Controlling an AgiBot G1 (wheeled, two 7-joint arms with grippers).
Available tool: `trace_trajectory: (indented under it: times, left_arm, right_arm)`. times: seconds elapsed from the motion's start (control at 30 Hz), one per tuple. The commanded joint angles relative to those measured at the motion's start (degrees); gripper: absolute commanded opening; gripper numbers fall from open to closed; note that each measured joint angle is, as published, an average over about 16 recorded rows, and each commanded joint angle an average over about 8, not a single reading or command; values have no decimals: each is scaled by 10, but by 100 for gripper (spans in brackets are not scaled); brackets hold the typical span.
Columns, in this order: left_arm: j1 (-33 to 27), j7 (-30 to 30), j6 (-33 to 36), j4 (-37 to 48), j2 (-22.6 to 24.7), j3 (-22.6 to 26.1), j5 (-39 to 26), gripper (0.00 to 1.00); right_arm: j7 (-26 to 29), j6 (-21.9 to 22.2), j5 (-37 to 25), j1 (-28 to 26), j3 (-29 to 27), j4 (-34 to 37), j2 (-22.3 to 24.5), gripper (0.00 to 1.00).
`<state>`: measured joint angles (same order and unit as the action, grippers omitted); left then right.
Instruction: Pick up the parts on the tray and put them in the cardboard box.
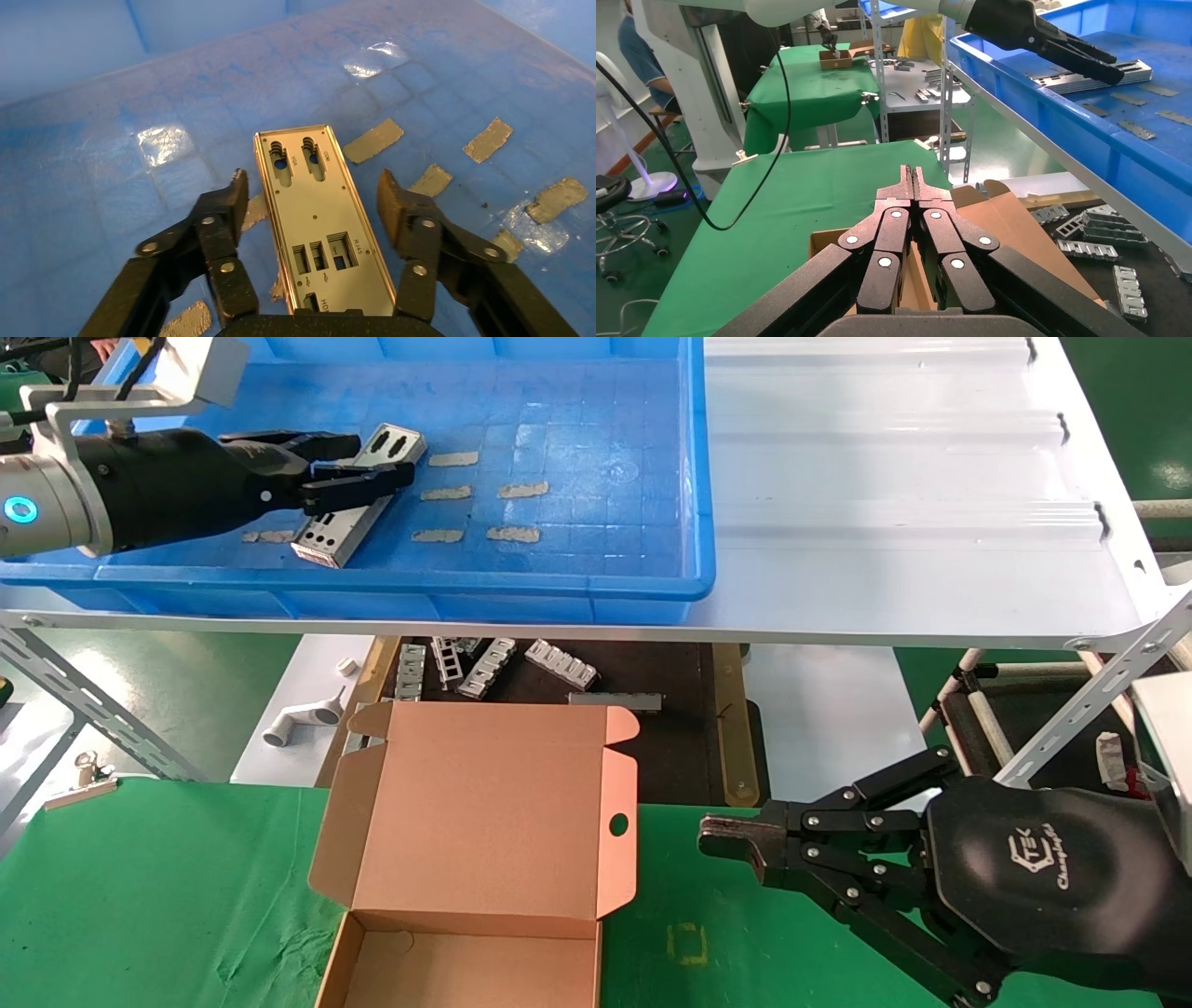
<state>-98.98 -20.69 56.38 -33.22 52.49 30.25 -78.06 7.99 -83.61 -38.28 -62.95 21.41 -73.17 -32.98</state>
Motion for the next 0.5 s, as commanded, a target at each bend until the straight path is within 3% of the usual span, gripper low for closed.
trace_trajectory:
  times: [0.03, 0.5]
  left_arm:
    - [1, 0, -1, 1, 1, 0, 0, 0]
    - [6, -1, -6, -12, -10, -4, 2, 0]
  right_arm:
    - [0, 0, 0, 0, 0, 0, 0, 0]
    - [0, 0, 0, 0, 0, 0, 0, 0]
